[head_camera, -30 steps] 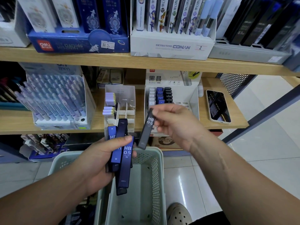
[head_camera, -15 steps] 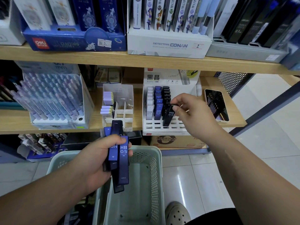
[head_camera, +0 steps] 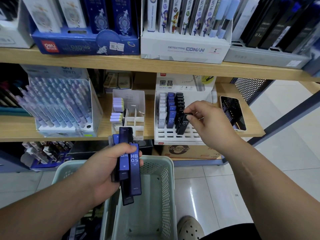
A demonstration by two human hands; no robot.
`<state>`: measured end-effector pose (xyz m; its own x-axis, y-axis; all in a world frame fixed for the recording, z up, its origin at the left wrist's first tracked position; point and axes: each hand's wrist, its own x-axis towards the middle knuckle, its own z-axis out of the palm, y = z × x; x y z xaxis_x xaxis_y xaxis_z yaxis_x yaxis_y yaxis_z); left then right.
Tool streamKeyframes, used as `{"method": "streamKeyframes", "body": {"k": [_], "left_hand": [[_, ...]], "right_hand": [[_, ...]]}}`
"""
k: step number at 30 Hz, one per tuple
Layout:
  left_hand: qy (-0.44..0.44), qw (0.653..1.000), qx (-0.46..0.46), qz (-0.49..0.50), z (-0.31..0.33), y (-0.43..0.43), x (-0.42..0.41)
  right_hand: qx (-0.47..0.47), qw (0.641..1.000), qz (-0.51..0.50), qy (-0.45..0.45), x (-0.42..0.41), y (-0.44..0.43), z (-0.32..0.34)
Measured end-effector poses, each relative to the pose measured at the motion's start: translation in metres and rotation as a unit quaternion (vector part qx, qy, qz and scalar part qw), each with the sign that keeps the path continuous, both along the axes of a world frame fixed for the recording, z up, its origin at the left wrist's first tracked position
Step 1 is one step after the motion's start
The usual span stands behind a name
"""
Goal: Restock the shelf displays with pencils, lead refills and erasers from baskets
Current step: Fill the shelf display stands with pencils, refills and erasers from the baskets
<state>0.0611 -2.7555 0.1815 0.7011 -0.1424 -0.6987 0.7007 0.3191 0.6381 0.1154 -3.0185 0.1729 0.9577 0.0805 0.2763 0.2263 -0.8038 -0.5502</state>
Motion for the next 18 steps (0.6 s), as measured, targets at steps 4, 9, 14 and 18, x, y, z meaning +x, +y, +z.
{"method": "streamKeyframes", "body": {"k": [4,9,14,18], "left_hand": [[0.001,1.0,-0.004,0.005,0.0004,-0.0005,-0.0001],[0.0,1.0,-0.007,-0.006,0.0003,0.0003,0.0003],[-0.005,1.0,-0.006,-0.009,0.0008,0.0002,0.0],[-0.008,1.0,-0.003,-0.011,0.0005,-0.0001,-0.0006]], "right_hand": [[0.001,1.0,0.008,0.002,0.0009,0.0002,0.0002],[0.002,1.0,0.016,0.008,0.0,0.0003,0.0014],[0.005,1.0,0.017,0.007,-0.0011,0.0002,0.0028],[0.012,1.0,0.021,0.011,-0.0028,0.0016,0.0032]]}}
